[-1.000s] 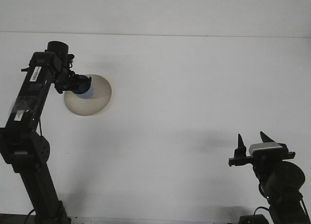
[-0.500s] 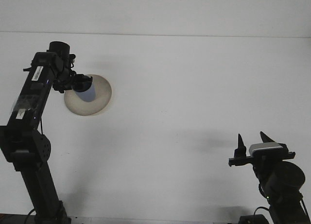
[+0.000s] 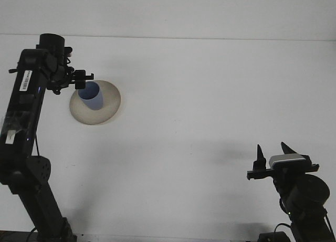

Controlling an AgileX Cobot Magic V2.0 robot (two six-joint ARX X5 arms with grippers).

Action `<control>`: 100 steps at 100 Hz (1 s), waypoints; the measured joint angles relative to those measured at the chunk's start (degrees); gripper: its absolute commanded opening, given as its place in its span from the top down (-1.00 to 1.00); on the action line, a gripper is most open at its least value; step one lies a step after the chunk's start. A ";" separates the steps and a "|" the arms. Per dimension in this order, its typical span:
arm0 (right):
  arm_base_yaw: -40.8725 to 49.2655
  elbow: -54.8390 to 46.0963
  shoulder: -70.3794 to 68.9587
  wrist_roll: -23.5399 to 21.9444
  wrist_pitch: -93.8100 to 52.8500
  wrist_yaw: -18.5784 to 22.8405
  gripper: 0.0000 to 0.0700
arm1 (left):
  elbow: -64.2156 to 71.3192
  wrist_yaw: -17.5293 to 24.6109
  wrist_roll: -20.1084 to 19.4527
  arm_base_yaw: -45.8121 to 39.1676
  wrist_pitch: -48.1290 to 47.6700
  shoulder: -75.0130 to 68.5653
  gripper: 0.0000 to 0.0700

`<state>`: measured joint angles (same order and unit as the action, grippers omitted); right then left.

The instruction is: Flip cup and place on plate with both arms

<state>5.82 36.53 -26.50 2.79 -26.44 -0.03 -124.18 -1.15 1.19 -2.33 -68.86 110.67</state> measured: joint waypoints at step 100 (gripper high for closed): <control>0.00 0.00 0.00 -0.02 0.00 0.02 -0.33 | 67.21 0.02 4.13 7.87 38.86 -69.85 0.11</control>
<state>5.82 36.53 -26.50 2.76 -26.44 -0.01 -56.97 -1.13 5.32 5.54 -30.00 40.82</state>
